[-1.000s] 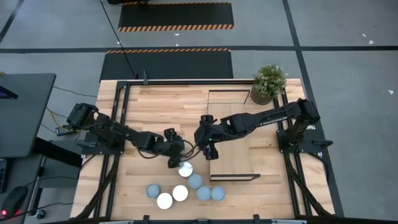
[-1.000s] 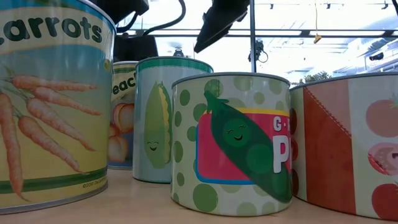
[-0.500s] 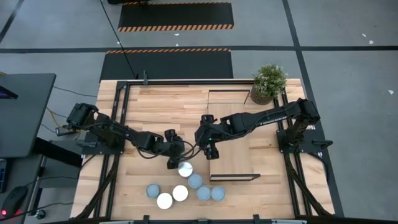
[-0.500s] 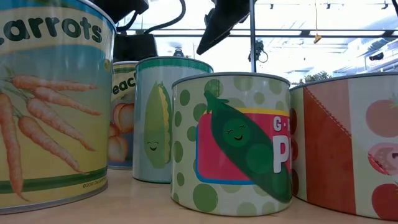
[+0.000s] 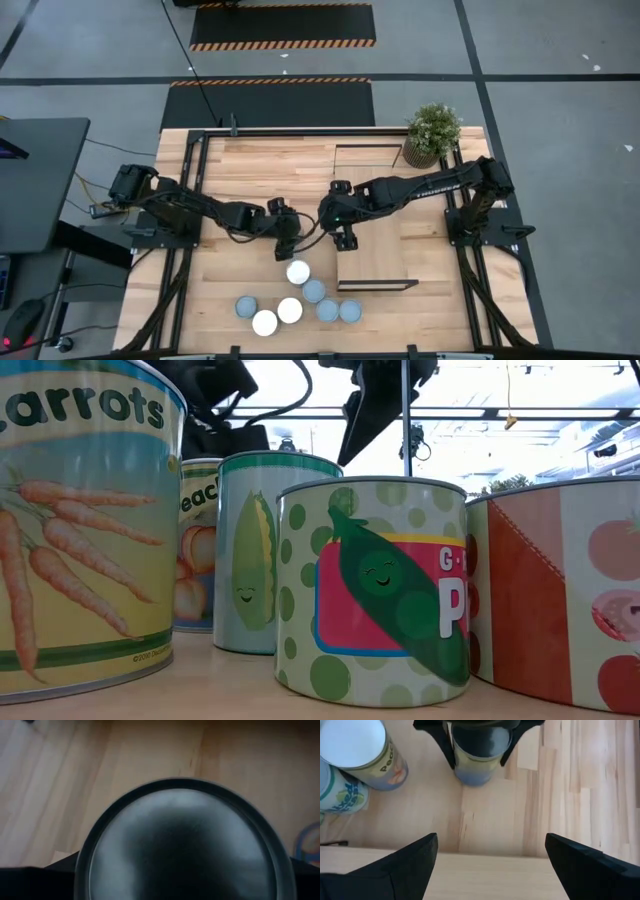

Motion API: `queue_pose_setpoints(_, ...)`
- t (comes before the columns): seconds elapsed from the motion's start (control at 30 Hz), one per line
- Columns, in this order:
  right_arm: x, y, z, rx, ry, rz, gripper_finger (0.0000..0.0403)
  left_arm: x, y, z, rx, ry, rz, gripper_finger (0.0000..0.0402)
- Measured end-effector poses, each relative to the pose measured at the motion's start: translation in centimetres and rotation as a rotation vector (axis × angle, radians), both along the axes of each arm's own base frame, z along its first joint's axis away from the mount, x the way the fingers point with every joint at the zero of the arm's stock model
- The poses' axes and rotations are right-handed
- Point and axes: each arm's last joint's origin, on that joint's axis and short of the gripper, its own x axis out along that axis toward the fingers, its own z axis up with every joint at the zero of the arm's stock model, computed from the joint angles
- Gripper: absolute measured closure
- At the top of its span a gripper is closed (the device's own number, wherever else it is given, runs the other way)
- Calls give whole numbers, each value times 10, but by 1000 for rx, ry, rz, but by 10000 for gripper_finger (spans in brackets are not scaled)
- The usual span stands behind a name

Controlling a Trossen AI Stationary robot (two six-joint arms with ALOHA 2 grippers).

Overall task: Pick and place cans onto a shelf
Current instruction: Put the canned peas on the shelf

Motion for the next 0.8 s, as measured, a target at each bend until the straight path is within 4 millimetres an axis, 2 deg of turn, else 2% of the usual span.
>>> queue_pose_setpoints(0.2,0,-6,0,8,9,-12,25,13,7,-7,-47,-61,-55,74)
queue_pose_setpoints(0.43,0,-8,-1,11,13,-2,25,27,17,-11,-20,-65,-56,72)
queue_pose_setpoints(0.8,2,-9,0,42,0,11,25,31,17,-10,35,-58,-116,36)
